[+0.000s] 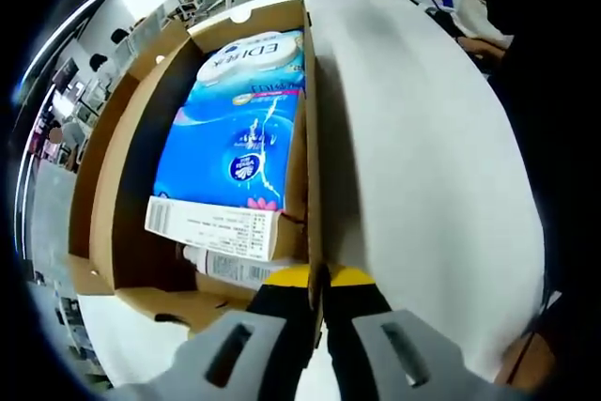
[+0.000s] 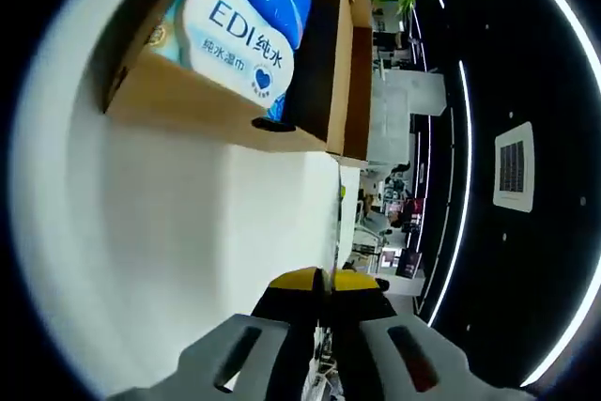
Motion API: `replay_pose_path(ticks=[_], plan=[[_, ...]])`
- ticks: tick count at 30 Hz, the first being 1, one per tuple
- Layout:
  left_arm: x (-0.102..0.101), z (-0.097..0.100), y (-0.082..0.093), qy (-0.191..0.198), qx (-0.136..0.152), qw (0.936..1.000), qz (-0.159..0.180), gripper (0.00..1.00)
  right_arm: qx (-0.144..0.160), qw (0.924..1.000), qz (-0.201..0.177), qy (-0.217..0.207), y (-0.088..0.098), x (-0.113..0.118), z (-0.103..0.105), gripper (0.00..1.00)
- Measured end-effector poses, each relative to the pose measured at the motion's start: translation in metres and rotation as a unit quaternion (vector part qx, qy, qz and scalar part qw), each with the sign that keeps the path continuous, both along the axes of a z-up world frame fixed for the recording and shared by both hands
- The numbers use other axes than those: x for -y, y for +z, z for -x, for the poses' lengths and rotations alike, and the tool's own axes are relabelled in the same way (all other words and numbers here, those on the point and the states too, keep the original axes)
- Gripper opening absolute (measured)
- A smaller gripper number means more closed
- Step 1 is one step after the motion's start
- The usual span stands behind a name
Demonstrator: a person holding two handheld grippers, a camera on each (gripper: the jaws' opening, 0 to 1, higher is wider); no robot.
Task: Operate the shoe box by opening the lid, removing the specified soft item, and placing it in the target area until the item is outside and the box remains undamaged.
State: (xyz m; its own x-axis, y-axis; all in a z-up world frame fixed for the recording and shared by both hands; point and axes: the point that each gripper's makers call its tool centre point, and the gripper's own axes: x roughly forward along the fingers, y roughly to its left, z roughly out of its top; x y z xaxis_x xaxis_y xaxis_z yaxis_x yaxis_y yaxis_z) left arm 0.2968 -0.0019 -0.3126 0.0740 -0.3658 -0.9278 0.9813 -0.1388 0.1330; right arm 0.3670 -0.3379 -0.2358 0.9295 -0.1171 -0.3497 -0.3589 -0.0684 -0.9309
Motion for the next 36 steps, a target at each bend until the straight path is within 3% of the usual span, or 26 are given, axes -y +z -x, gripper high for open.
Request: replay_pose_path(ticks=[15, 23, 26, 28, 36], plan=[[0.001, 0.0, 0.0, -0.001, 0.0, 1.0, 0.003, 0.03, -0.043, 0.9991, -0.005, -0.007, -0.041, 0.016, -0.007, 0.01], [0.001, 0.0, 0.0, -0.005, 0.002, 1.0, 0.003, 0.03, -0.067, 0.9977, -0.008, -0.004, -0.056, 0.01, -0.006, 0.01], [0.001, 0.0, 0.0, -0.005, 0.001, 1.0, 0.003, 0.03, -0.081, 0.9967, -0.01, -0.005, -0.066, 0.012, -0.008, 0.01], [0.001, 0.0, 0.0, -0.005, 0.001, 1.0, 0.004, 0.03, -0.107, 0.9936, -0.037, -0.007, -0.078, 0.009, -0.004, 0.01], [0.001, 0.001, 0.0, -0.006, 0.001, 1.0, 0.004, 0.03, -0.117, 0.9927, -0.03, -0.006, -0.086, 0.011, -0.004, 0.01]])
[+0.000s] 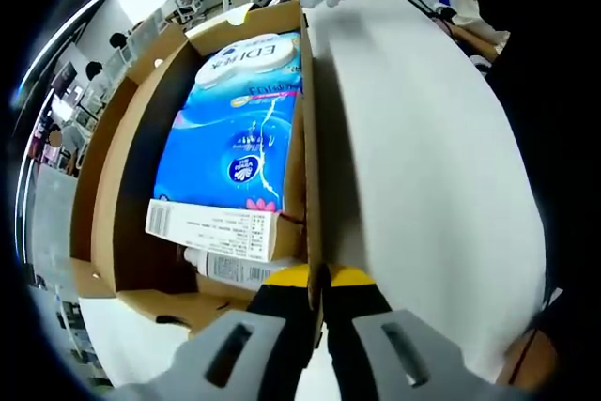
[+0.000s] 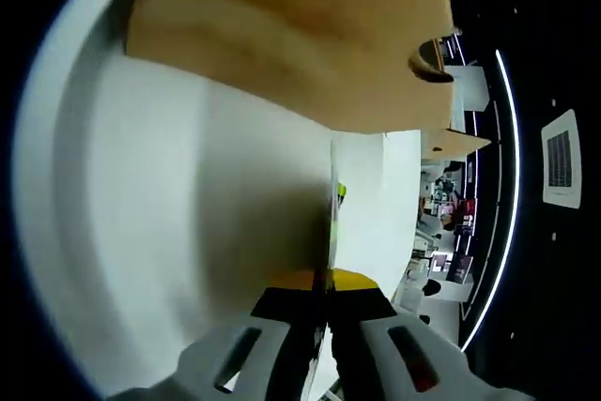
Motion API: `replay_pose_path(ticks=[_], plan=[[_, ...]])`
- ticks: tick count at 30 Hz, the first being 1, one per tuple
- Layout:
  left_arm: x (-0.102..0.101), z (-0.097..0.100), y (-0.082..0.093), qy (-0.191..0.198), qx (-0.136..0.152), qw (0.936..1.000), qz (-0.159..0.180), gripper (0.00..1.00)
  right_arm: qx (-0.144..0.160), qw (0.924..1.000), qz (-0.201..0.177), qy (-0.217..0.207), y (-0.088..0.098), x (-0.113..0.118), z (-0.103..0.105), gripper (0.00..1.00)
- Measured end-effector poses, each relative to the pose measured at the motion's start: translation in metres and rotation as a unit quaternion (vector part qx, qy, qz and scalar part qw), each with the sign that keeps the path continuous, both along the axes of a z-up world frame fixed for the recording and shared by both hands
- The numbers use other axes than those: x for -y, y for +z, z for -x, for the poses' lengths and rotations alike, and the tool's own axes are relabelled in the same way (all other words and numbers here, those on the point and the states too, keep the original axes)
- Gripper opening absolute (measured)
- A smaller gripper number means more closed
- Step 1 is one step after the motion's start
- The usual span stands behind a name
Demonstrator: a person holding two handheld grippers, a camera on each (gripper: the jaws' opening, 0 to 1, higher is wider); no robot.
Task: Operate the shoe box by opening the lid, removing the specified soft item, and placing it in the target area until the item is outside and the box remains undamaged.
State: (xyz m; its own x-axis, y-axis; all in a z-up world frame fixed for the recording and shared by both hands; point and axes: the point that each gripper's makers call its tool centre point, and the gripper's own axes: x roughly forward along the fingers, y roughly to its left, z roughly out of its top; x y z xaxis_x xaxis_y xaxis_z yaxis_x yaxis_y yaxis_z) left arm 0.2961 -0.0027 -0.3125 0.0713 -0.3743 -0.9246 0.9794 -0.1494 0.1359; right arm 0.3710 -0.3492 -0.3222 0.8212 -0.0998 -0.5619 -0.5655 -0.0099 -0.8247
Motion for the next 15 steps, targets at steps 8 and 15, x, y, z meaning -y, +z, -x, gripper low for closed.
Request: replay_pose_path(ticks=[8, 15], plan=[[-0.0003, 0.0001, -0.0001, 0.001, 0.0, 1.0, 0.0, 0.03, -0.005, 1.0, -0.001, 0.001, 0.0001, -0.0032, 0.0037, 0.01], [-0.0006, 0.0003, -0.0001, 0.001, 0.0, 1.0, 0.0, 0.03, -0.016, 0.9999, 0.001, 0.001, -0.0035, -0.0048, 0.0065, 0.01]])
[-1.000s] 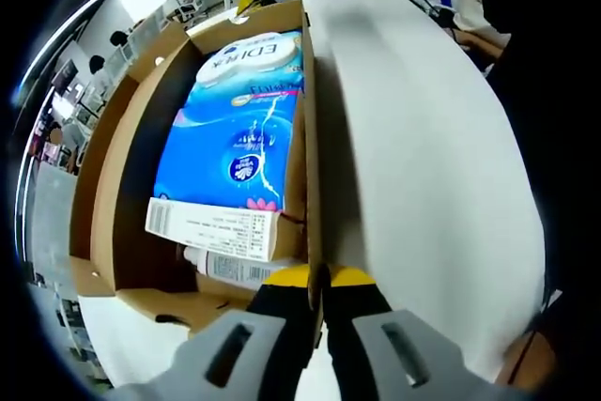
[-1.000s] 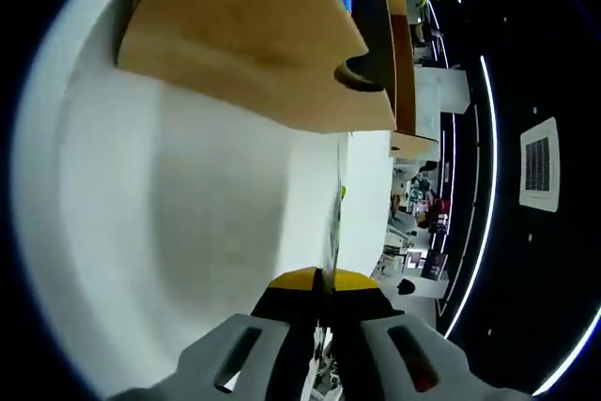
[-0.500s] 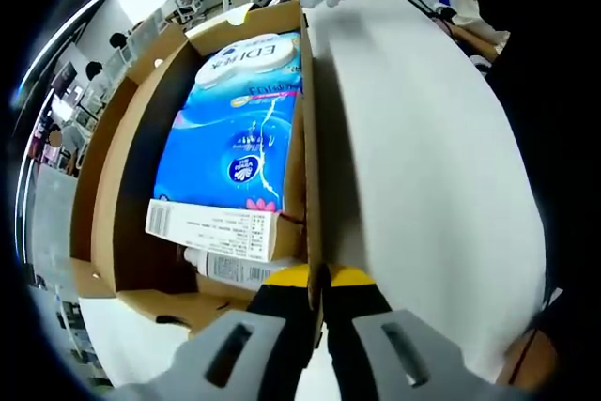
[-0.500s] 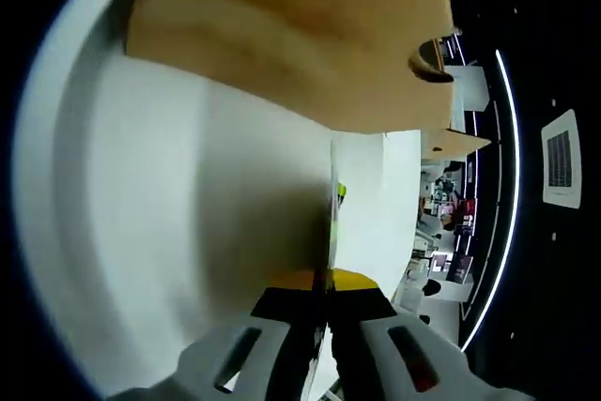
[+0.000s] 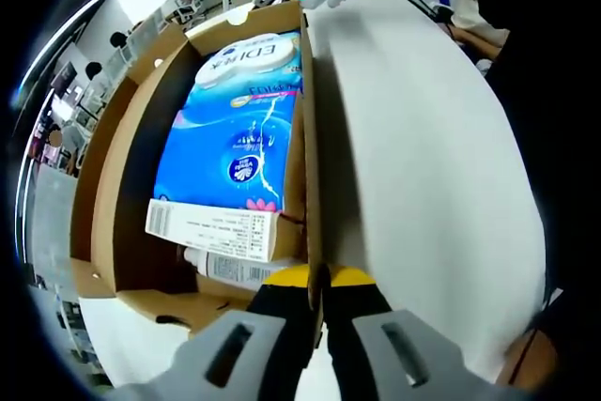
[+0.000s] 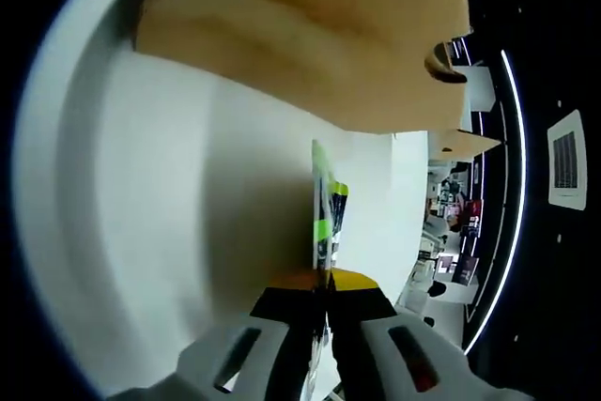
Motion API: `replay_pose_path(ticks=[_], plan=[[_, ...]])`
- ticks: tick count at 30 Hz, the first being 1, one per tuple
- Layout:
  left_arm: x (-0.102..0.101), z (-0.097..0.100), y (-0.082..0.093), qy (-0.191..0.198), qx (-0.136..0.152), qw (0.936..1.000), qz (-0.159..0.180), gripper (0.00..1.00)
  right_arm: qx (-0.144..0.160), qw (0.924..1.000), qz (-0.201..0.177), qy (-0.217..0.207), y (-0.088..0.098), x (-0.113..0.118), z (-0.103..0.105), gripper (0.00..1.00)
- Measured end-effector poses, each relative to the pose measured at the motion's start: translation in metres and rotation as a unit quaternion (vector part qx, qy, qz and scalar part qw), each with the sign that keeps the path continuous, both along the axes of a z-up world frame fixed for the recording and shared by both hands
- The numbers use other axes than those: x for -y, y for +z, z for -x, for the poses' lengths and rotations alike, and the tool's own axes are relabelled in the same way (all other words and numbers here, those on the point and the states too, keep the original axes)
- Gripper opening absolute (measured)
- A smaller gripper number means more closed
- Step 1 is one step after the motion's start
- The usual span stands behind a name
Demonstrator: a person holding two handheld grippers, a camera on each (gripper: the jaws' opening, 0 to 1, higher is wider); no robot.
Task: Operate the shoe box by opening the lid, removing the specified soft item, and placing it in the target area until the item is outside and the box remains undamaged.
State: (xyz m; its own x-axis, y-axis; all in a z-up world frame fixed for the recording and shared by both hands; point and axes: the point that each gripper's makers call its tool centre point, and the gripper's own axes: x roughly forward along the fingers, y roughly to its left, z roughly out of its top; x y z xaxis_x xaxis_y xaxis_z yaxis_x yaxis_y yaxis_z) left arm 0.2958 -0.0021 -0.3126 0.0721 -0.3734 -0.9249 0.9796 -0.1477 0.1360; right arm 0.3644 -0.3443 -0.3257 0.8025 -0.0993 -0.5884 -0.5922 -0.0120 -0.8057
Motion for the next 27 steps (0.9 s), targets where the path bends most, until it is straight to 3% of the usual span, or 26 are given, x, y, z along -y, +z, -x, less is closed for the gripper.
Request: replay_pose_path(ticks=[27], plan=[[0.0, 0.0, 0.0, 0.001, 0.001, 1.0, 0.0, 0.03, -0.024, 0.9995, -0.008, -0.017, -0.003, 0.005, 0.013, 0.09]])
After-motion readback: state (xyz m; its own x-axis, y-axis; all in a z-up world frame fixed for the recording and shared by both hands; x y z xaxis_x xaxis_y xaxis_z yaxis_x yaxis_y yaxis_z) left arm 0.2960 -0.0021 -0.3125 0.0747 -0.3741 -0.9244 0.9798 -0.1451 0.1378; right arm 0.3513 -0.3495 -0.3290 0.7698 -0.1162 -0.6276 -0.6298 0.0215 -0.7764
